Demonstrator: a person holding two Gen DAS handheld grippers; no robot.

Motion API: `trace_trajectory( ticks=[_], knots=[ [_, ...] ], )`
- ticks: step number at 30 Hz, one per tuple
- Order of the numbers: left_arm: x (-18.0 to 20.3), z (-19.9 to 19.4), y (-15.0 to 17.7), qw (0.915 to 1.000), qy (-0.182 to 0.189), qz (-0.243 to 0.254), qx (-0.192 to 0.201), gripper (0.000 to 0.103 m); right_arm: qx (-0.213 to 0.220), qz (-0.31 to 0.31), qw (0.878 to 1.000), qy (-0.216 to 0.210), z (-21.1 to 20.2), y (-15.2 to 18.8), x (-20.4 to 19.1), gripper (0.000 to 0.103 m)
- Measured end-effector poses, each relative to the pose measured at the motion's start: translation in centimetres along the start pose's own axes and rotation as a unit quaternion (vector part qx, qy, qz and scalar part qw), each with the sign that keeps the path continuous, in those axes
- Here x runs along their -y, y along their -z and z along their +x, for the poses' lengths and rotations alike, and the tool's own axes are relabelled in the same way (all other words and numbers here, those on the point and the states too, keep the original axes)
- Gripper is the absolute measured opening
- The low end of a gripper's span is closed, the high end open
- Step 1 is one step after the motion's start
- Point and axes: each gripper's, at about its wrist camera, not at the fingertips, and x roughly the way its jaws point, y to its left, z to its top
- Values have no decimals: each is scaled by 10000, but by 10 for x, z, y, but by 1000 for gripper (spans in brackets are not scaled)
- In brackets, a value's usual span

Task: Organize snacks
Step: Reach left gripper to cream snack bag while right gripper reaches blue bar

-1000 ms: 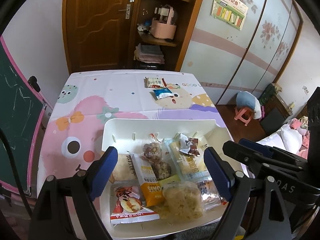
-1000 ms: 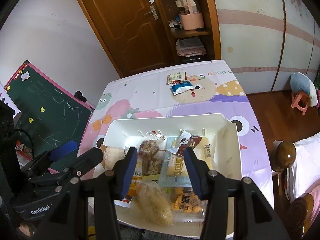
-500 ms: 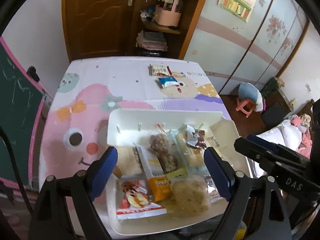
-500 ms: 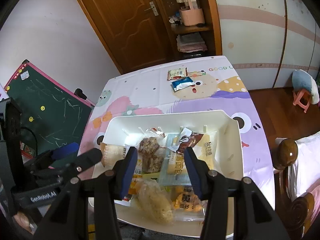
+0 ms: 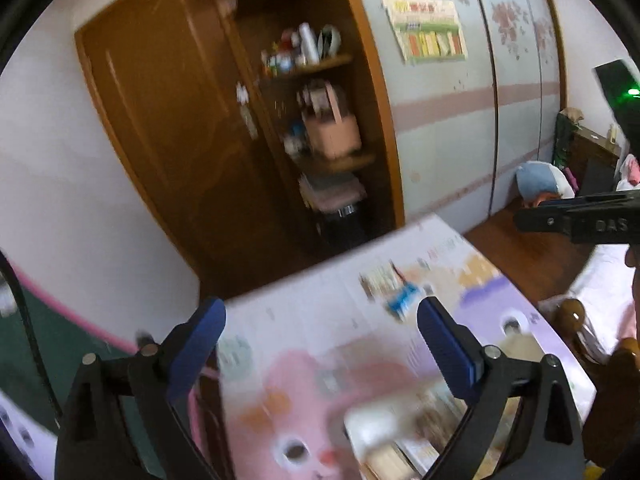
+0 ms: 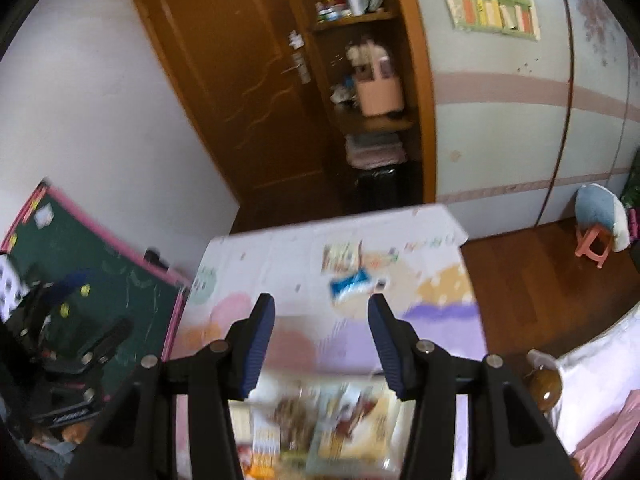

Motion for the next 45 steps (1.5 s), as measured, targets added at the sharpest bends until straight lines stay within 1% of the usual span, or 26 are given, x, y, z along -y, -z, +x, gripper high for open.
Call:
trace_trajectory(
  ticks=[1, 2, 4, 6, 8, 9, 11, 12, 13, 15, 18, 19, 21, 24, 25, 27, 29, 31, 32, 33, 34, 38, 40, 41, 42, 45],
  knots=[
    [-4, 4, -13, 9999, -11, 80, 60, 96, -3, 85, 10000, -3, 5, -19, 3, 49],
    [-7, 10, -25, 9998, 2, 145, 105, 96, -25, 147, 9999, -11, 10, -31, 4, 49],
    [-17, 29, -52, 9994, 124, 272, 180, 96, -113, 309, 9995, 29, 29, -55, 9, 49],
    [-21, 54, -68, 9980, 146, 538, 296, 96, -269, 406, 9988, 94, 52, -69, 13, 49],
    [-20, 83, -73, 9963, 130, 808, 261, 96, -543, 586, 9967, 112, 89, -75, 20, 49],
    [-18, 109, -72, 9951, 178, 962, 110, 96, -680, 643, 9956, 109, 106, -75, 23, 49],
    [-15, 146, -67, 9942, 210, 1033, -192, 96, -1093, 800, 9907, 93, 152, -69, 29, 49],
    [-12, 173, -60, 9933, 182, 1064, -422, 96, -1285, 870, 9878, 106, 175, -63, 32, 49],
    [-8, 189, -54, 9924, 151, 1095, -536, 96, -1419, 933, 9854, 128, 191, -59, 34, 49],
    [1, 221, -37, 9893, 116, 1254, -742, 96, -1814, 1202, 9759, 140, 236, -43, 42, 49],
    [13, 253, -18, 9841, 177, 1479, -966, 96, -2204, 1446, 9646, 63, 280, -23, 47, 49],
    [16, 264, -12, 9821, 175, 1559, -1045, 96, -2318, 1511, 9609, 107, 297, -15, 48, 49],
    [21, 278, -3, 9792, 223, 1675, -1123, 96, -2484, 1612, 9550, 178, 318, -7, 48, 49],
    [24, 288, 3, 9790, 289, 1662, -1146, 96, -2609, 1971, 9444, 337, 347, 3, 54, 49],
    [25, 291, 3, 9793, 323, 1623, -1162, 96, -2606, 2031, 9431, 367, 351, 5, 54, 49],
    [25, 299, 4, 9802, 363, 1521, -1215, 96, -2620, 2090, 9404, 581, 361, 9, 53, 49],
    [26, 307, 4, 9807, 404, 1437, -1266, 96, -2693, 1962, 9400, 735, 369, 14, 50, 49],
    [29, 315, 2, 9813, 472, 1325, -1311, 96, -2810, 1779, 9386, 921, 374, 19, 46, 46],
    [31, 318, 2, 9815, 489, 1289, -1327, 96, -2850, 1732, 9381, 934, 376, 23, 47, 40],
    [35, 323, 2, 9815, 519, 1254, -1349, 96, -2713, 1666, 9433, 942, 372, 23, 48, 28],
    [38, 328, 2, 9814, 534, 1236, -1370, 96, -2729, 1608, 9438, 939, 372, 25, 48, 23],
    [60, 351, 3, 9785, 669, 1242, -1503, 96, -2722, 1600, 9460, 731, 361, 30, 69, 17],
    [75, 369, 6, 9754, 761, 1312, -1598, 96, -2711, 1698, 9458, 558, 350, 34, 85, 15],
    [82, 375, 8, 9741, 787, 1353, -1634, 96, -2691, 1774, 9454, 475, 346, 36, 92, 9],
    [93, 386, 13, 9717, 808, 1424, -1704, 96, -2670, 1871, 9447, 347, 341, 38, 100, 7],
    [114, 410, 23, 9655, 867, 1583, -1876, 96, -2583, 2135, 9421, 81, 327, 47, 123, 6]
  ],
)
